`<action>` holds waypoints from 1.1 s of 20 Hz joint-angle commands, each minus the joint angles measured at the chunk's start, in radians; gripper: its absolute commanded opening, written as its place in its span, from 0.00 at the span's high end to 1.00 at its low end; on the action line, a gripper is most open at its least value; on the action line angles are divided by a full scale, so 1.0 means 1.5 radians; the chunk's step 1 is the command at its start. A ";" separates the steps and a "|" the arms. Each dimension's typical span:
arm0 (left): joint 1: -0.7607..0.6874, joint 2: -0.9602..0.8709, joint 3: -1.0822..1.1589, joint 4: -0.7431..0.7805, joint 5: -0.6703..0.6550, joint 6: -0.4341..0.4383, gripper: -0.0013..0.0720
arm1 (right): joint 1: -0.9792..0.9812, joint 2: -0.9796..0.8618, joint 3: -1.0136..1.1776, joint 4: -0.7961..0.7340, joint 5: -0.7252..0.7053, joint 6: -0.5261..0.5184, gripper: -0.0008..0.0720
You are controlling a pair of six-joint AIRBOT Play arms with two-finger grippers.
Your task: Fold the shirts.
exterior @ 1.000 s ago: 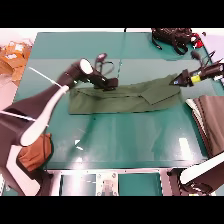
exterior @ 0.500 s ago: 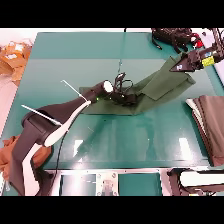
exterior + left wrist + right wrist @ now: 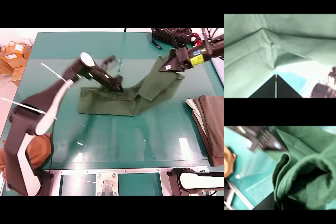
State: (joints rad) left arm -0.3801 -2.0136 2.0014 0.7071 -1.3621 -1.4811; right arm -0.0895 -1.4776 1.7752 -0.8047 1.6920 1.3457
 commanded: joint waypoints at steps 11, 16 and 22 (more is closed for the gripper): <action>0.359 0.163 0.067 0.018 -0.182 0.064 0.95 | 0.562 -0.222 -0.103 0.021 -0.782 0.122 0.27; 0.367 0.164 0.014 0.018 -0.185 0.097 0.95 | 0.473 -0.201 -0.104 -0.039 -0.615 0.123 0.27; 0.367 0.164 0.002 0.023 -0.168 0.101 0.95 | 0.164 -0.155 -0.125 -0.105 -0.322 0.155 0.26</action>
State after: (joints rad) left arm 0.1684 -1.7672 2.0129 0.7364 -1.6249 -1.3354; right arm 0.3397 -1.7279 1.6073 -0.9207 0.9897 1.5650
